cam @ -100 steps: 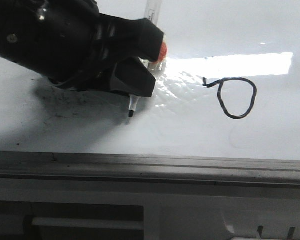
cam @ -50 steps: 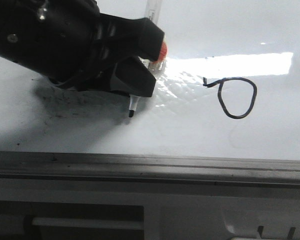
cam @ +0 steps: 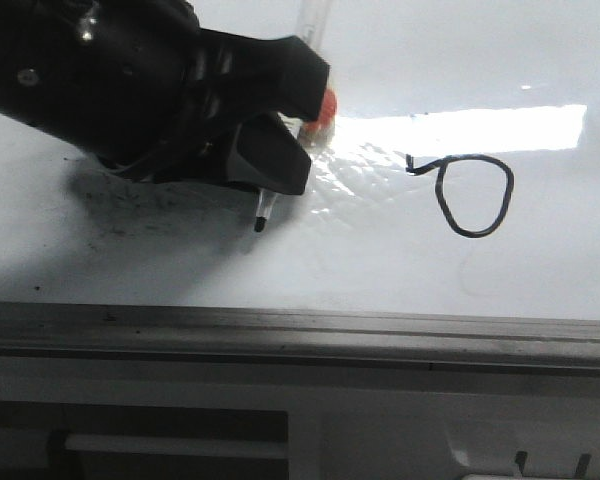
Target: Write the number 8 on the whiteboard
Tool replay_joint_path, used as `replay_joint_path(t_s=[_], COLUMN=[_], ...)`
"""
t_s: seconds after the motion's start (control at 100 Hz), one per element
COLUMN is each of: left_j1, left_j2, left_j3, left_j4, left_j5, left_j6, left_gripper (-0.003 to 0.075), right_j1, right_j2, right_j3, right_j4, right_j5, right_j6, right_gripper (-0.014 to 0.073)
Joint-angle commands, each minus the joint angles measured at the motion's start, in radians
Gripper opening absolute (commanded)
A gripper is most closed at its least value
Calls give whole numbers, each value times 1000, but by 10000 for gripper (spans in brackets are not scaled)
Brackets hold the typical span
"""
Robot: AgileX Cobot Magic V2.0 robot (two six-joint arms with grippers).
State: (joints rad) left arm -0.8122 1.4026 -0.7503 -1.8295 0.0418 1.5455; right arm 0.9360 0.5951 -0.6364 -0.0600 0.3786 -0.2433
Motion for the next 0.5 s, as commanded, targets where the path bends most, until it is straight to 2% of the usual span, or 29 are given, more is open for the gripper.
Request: replay_joint_path(t_s=[0.0,0.13,0.2,0.25,0.36,0.43,0.49], left_j1=[24,24,24,24,24,24,24], left_j2=[34,34,34,34,34,32,22], left_j3=[-17,-26,-26,-26,-26,-26,-26], left_j4=[-32,-32,-29,-27,-27,-27,-27], left_j5=[-263,-263,-263,-263,-267,-267,-247], left_j6=[-15,-20,-20,-20,-20,-20,-20], left_gripper=[221,222,254,316,509,573,585], right_j1=[-7,-7,-7,-7,-7,-7,-7], right_j2=[-2,-2,-2,-2,-2,-2,-2], right_j3=[-25,-25,-25,-25,-25,-25,-25], right_j4=[-9,-9,-9,-9,-9,-9,-9], right_j5=[-86,-95,-96,-96,-96,-96,-96], right_j6=[-1,-1,-1,-1,-1,-1,-1], right_gripper=[-43,-43,-43,-43,-43,-43,-43])
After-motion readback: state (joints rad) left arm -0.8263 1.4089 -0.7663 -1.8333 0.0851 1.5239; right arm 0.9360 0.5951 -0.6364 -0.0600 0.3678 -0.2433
